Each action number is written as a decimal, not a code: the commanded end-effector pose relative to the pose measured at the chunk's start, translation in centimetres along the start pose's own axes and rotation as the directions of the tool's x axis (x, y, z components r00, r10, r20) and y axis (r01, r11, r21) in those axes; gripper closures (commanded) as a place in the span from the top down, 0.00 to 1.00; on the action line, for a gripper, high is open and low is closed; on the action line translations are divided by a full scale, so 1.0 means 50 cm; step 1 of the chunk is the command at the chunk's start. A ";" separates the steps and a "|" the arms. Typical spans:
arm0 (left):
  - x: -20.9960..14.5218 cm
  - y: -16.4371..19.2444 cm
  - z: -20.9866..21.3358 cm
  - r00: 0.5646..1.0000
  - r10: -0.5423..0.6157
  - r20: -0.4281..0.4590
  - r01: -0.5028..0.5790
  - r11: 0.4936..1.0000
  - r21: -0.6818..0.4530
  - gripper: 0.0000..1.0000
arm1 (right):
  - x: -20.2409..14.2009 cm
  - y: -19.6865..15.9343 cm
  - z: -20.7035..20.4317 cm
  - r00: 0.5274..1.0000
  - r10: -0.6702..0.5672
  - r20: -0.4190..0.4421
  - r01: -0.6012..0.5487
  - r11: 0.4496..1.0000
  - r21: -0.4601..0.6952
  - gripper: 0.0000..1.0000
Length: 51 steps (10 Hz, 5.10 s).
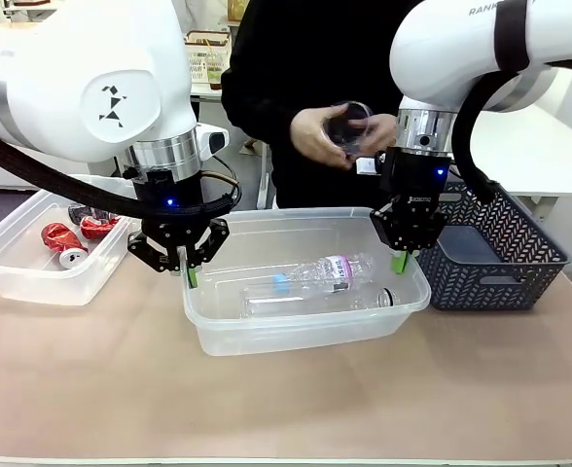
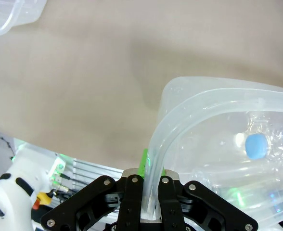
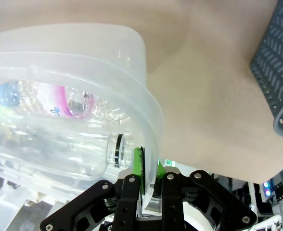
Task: Sort the waste into each basket.
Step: Offer the picked Organizing box to the human, then release the Organizing box you were holding.
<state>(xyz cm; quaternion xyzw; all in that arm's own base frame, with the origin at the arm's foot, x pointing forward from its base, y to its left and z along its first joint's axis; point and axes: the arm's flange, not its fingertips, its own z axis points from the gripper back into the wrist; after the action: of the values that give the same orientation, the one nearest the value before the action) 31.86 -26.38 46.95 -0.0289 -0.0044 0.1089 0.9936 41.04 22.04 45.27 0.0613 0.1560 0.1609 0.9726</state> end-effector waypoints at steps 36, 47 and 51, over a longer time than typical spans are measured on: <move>0.385 0.000 -0.014 0.997 -0.071 -0.035 0.070 0.997 -0.026 0.04 | 0.212 -0.022 0.116 0.999 -0.046 0.027 0.044 0.996 0.073 0.05; 0.345 0.013 0.053 0.991 -0.100 0.093 0.109 0.989 -0.101 1.00 | 0.064 -0.075 0.120 0.813 -0.251 0.525 0.168 0.965 0.201 1.00; 0.351 -0.002 0.061 0.992 -0.089 0.089 0.097 0.992 -0.086 1.00 | 0.067 -0.078 0.125 0.829 -0.230 0.509 0.151 0.970 0.191 1.00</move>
<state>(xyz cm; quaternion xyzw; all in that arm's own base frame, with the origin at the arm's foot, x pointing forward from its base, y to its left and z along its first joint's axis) 48.96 -22.53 49.64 -0.0740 -0.0464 0.0643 0.9941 47.34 19.08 49.15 0.1526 -0.0960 0.0233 0.9833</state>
